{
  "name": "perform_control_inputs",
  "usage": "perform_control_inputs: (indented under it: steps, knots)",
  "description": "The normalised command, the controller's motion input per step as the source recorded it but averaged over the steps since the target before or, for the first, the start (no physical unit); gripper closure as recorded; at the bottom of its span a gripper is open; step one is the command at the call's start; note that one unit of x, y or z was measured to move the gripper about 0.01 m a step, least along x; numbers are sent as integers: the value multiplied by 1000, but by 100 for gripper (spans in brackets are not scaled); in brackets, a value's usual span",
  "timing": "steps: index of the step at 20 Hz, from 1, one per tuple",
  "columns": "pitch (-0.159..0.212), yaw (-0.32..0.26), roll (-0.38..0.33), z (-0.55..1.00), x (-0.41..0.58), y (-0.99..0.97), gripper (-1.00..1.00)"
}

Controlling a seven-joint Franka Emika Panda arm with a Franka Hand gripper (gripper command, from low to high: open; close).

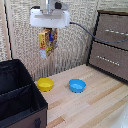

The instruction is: Kindly direct your grabber toward the cereal bar. Delicately grip the cereal bar using your grabber. Transport the clutched cereal bar to the rear part of the organizer. Set the cereal bar down and place it in the rear section of the organizer.

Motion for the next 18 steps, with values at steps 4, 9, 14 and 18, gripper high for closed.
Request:
perform_control_inputs:
  steps: [4, 9, 14, 18]
  knots:
    - [0, -174, 0, 39, 0, 701, 100]
    - [0, -173, 0, 38, 0, 705, 100]
    - [0, -168, 0, 39, 0, 713, 100]
    - [10, -185, 25, 74, 0, 590, 100]
